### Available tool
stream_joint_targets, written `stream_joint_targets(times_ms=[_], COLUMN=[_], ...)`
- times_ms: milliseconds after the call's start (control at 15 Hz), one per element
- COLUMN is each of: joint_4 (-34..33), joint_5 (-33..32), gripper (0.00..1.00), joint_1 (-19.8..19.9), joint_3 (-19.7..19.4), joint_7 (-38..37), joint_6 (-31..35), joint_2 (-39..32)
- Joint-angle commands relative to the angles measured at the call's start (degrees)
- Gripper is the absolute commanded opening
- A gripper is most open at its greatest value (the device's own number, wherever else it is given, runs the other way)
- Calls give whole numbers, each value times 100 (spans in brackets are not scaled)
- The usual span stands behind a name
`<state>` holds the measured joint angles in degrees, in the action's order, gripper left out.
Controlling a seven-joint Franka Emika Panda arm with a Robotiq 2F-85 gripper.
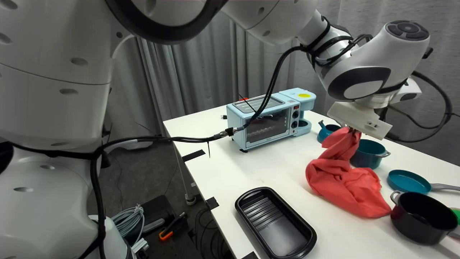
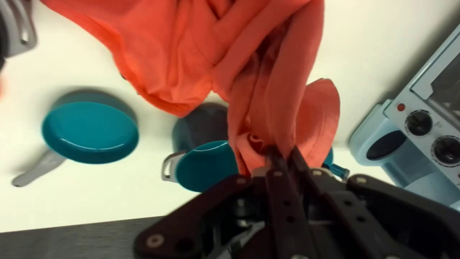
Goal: Unfold the cloth
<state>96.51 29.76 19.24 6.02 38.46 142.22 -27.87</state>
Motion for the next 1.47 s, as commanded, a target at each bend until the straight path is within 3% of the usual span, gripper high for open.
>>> stream_joint_targets(times_ms=[0,467,533,667,1200,1400], joint_4=[-2,-53,-85,-132,-288,-356], joint_5=[-98,-893,-1044,-1244,-1508,-1463], gripper=[2,4,32,40,99,100], joint_1=[61,15,-5,4,1,-14], joint_3=[-310,-877,-933,-956,-819,-743], joint_7=[-412,-1509,-1713,-1972,-2204,-2070], joint_6=[258,327,248,129,-514,-837], joint_2=[-58,-340,-395,-439,-250,-78])
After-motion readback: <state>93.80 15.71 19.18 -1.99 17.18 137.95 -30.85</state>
